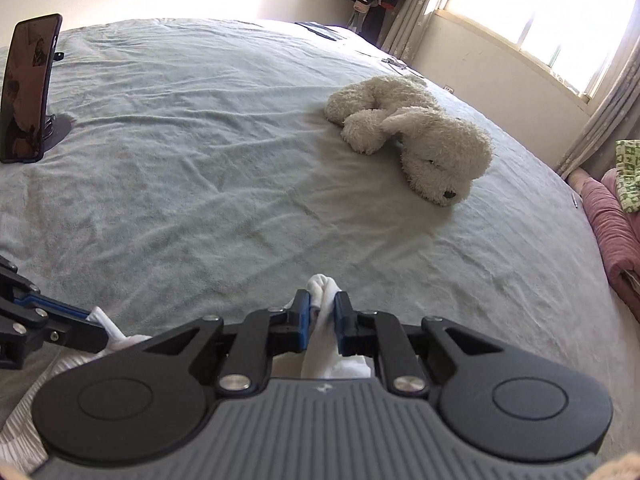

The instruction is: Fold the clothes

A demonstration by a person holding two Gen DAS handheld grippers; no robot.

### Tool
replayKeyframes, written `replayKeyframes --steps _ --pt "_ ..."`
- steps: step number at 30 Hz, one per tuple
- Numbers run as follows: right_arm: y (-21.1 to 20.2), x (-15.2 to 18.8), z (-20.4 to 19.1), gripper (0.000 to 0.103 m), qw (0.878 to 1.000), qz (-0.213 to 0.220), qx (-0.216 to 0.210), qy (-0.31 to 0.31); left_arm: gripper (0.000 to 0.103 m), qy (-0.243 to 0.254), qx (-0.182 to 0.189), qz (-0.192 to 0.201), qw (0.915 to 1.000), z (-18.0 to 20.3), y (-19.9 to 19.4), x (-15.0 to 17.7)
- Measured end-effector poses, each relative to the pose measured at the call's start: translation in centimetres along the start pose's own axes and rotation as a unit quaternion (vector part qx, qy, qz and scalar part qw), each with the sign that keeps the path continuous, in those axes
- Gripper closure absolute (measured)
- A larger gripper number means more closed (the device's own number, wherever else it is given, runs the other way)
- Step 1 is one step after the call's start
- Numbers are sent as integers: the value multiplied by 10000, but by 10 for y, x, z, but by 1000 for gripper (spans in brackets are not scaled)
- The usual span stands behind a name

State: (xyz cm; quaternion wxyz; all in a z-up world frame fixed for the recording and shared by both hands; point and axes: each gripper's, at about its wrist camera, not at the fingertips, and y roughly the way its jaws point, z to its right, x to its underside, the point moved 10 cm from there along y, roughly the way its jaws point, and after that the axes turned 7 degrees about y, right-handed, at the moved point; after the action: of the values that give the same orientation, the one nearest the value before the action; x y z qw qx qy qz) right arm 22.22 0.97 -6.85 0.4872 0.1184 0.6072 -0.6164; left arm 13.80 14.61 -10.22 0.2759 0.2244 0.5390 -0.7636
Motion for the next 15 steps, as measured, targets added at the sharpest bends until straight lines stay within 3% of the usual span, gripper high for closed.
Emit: replayKeyframes --steps 7,10,15 --pt "-49 17 108 90 9864 273 1303 961 98 153 -654 609 9959 -22 -14 -34" --pt "-71 39 144 90 9751 309 1590 1517 98 56 -663 672 9955 -26 -11 -41" --pt "-93 78 171 90 9580 357 1660 2313 98 206 -577 749 9953 -7 -6 -47"
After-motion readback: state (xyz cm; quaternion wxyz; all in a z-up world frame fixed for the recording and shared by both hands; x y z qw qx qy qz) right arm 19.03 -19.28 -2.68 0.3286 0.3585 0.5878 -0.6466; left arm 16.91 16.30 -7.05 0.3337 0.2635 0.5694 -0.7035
